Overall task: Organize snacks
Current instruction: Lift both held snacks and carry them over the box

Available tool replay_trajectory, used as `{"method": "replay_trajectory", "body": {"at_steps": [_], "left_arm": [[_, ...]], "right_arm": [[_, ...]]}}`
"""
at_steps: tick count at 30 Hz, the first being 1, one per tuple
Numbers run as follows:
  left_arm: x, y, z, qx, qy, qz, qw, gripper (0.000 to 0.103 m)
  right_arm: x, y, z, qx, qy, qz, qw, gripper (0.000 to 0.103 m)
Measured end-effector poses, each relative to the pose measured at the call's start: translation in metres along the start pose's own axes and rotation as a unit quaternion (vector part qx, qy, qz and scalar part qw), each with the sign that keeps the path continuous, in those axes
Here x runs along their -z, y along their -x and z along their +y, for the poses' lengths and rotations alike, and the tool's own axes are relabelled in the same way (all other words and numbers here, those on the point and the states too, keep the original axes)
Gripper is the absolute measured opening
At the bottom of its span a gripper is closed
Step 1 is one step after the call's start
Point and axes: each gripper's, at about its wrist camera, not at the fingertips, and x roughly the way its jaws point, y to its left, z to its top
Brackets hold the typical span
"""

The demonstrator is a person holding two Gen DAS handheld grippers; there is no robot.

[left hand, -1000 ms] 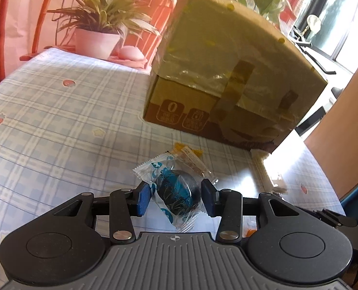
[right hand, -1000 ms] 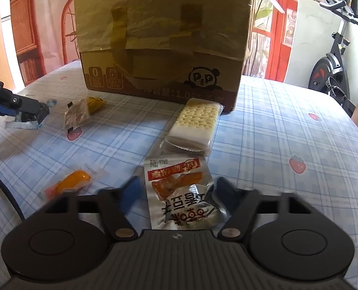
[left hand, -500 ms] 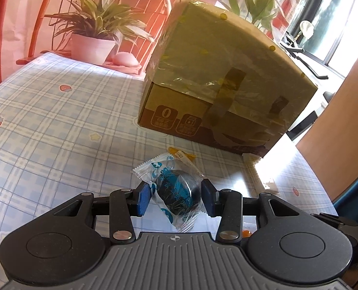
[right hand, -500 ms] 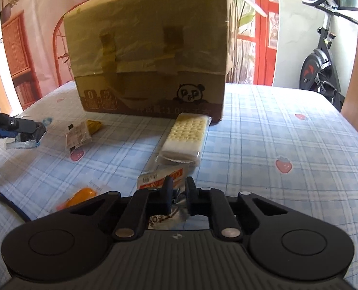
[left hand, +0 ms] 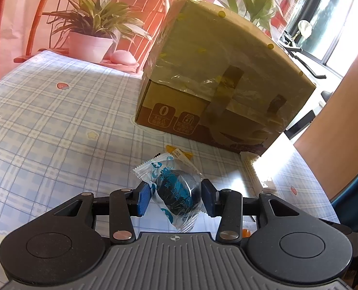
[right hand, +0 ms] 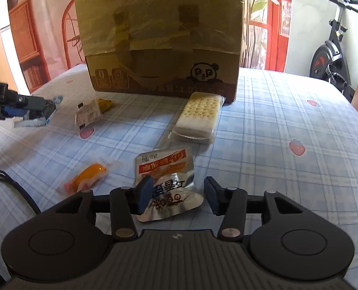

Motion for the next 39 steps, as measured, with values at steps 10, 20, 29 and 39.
{"method": "replay_trajectory", "body": {"at_steps": [10, 20, 29, 39], "left_arm": [[0.000, 0.000, 0.001, 0.003, 0.000, -0.002, 1.0000, 0.047], [-0.001, 0.004, -0.001, 0.008, -0.002, -0.009, 0.9999, 0.047], [-0.004, 0.009, -0.004, 0.014, -0.010, -0.021, 0.9996, 0.047], [-0.059, 0.039, -0.026, 0.050, -0.064, -0.099, 0.9918, 0.047]], "right_arm": [[-0.003, -0.006, 0.012, 0.009, 0.034, -0.004, 0.999, 0.038], [-0.012, 0.011, 0.016, 0.025, 0.044, -0.052, 0.997, 0.019], [-0.025, 0.028, 0.013, 0.018, 0.028, -0.089, 0.995, 0.013], [-0.087, 0.067, 0.001, -0.007, 0.015, -0.178, 0.984, 0.013]]}}
